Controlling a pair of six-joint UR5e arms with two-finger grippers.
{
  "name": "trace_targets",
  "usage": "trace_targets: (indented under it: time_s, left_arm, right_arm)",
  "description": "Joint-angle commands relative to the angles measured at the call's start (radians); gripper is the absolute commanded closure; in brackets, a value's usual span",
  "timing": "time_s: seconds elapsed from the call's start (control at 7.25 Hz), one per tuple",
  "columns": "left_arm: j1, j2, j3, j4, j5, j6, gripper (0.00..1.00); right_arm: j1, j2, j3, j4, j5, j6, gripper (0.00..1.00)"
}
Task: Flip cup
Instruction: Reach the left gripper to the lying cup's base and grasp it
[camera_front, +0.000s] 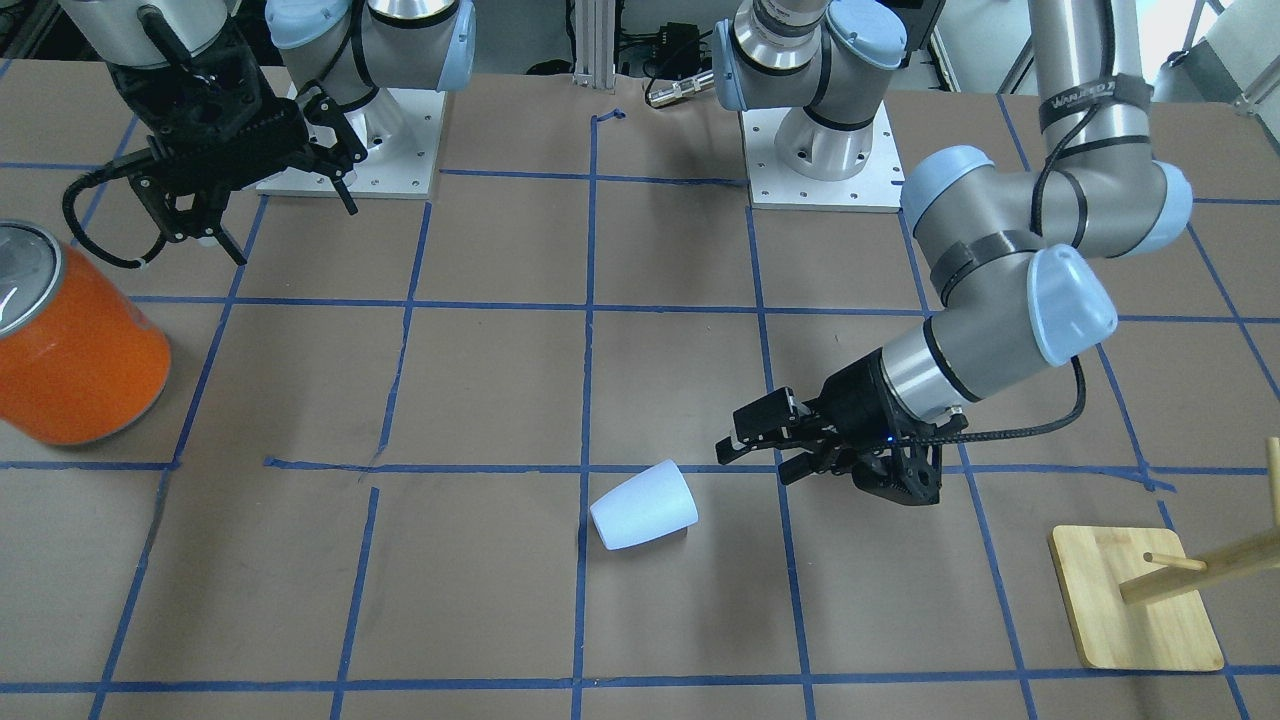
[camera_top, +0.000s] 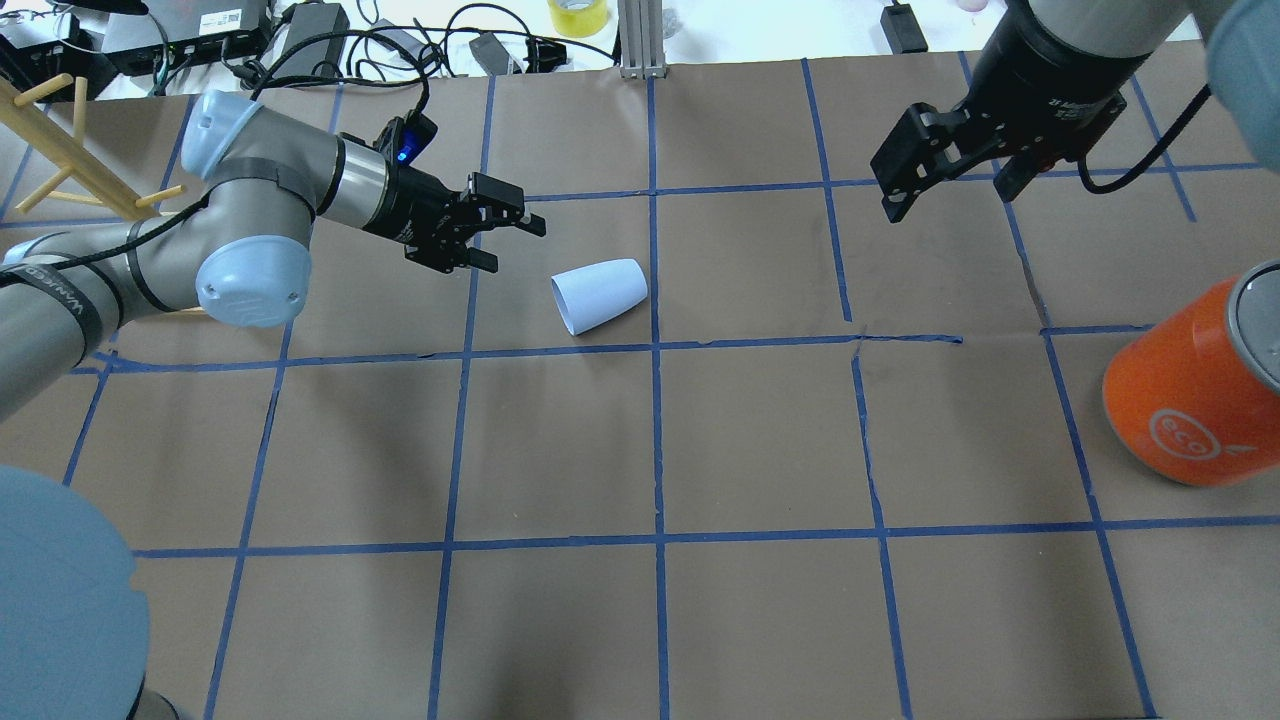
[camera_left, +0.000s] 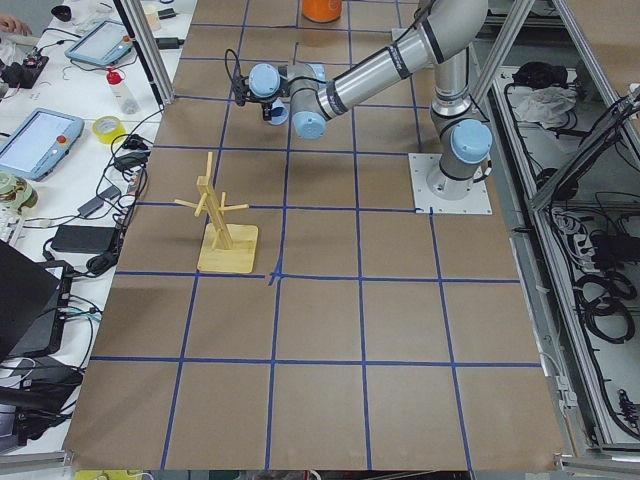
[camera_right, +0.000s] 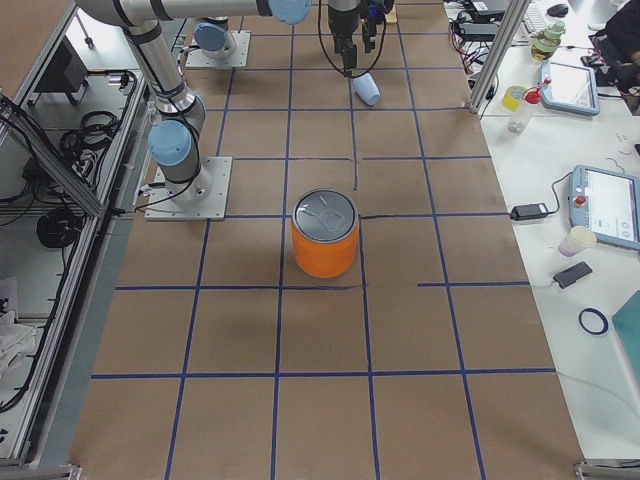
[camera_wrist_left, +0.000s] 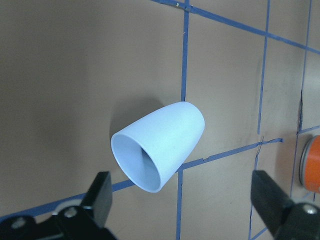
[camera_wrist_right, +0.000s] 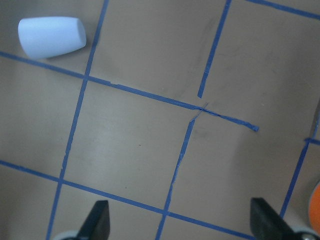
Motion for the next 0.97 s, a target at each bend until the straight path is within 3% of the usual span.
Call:
trace_targets:
  time_s: [0.0, 0.28, 0.55, 0.83]
  left_arm:
    - [-0.003, -0.075, -0.065, 0.158, -0.061, -0.077, 0.02]
    - [-0.021, -0.113, -0.065, 0.234, -0.081, -0.274, 0.02]
    - [-0.05, -0.127, -0.061, 0.307, -0.083, -0.491, 0.02]
    - [-0.052, -0.14, -0.058, 0.311, -0.127, -0.574, 0.02]
  right_arm:
    - [0.0, -0.008, -0.002, 0.014, -0.082, 0.159, 0.0]
    - [0.0, -0.011, -0.005, 0.068, -0.154, 0.186, 0.0]
    - [0.002, -0.012, -0.001, 0.059, -0.149, 0.197, 0.0]
    - [0.002, -0.012, -0.002, 0.061, -0.152, 0.197, 0.0]
